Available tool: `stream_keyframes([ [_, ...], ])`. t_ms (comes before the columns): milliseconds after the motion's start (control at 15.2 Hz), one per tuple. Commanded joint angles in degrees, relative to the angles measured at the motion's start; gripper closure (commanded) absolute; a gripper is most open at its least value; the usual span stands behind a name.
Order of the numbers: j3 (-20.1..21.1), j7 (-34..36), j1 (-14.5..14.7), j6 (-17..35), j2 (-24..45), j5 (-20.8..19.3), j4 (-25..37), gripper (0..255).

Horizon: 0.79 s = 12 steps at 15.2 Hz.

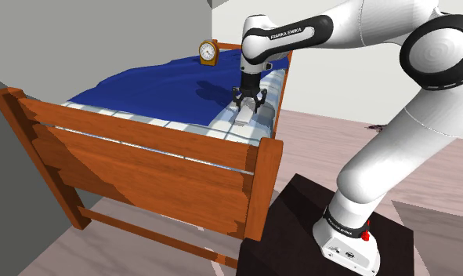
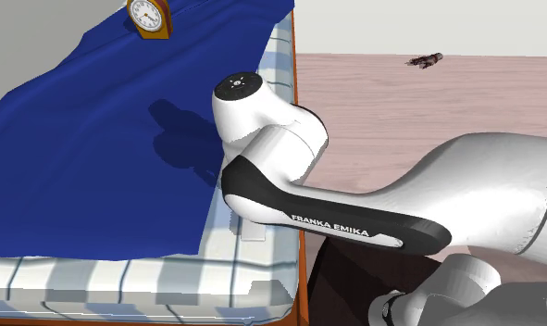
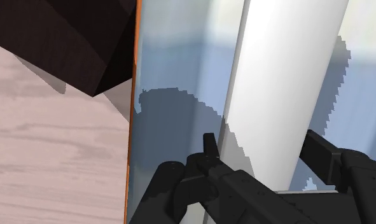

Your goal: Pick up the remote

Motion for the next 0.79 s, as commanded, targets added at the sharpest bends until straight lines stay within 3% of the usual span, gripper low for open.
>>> stream_keyframes([
  [0,0.0,-0.1,0.0,0.0,0.0,0.0,-0.1,255],
  [726,-0.2,-0.2,-0.1,-8.5,-0.4,0.0,8.0,255],
])
